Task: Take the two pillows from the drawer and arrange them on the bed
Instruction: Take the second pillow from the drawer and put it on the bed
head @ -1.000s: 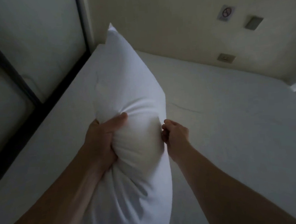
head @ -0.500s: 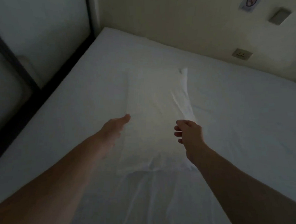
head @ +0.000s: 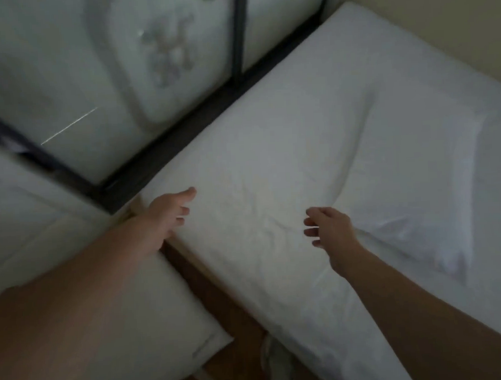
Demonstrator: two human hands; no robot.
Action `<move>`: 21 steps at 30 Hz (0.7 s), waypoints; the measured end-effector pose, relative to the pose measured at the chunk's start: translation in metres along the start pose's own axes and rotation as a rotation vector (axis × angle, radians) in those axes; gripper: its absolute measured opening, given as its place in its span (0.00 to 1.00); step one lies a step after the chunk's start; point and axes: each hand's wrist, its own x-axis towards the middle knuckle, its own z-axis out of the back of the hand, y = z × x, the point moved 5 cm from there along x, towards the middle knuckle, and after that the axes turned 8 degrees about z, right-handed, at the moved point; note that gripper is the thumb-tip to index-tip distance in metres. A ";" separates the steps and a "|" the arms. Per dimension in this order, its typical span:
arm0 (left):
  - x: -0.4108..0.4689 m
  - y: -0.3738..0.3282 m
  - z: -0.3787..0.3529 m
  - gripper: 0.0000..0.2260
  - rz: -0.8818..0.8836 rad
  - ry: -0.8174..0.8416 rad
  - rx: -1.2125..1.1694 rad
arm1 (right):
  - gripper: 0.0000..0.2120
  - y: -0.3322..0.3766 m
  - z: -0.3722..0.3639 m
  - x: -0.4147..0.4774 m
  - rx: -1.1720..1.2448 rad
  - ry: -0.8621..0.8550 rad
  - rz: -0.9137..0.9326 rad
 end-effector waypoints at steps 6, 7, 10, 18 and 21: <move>-0.013 0.172 0.171 0.24 0.080 -0.165 -0.073 | 0.05 -0.052 -0.188 -0.088 -0.149 0.288 0.036; -0.014 0.206 0.197 0.24 0.099 -0.194 -0.079 | 0.05 -0.066 -0.219 -0.100 -0.176 0.324 0.038; -0.013 0.311 0.262 0.21 0.142 -0.297 -0.114 | 0.09 -0.123 -0.307 -0.128 -0.342 0.462 0.041; 0.079 0.523 0.301 0.55 0.042 -0.344 0.672 | 0.55 -0.254 -0.462 -0.152 -1.091 0.742 0.561; 0.124 0.550 0.284 0.65 0.013 -0.381 0.908 | 0.63 -0.291 -0.507 -0.152 -1.456 0.954 0.998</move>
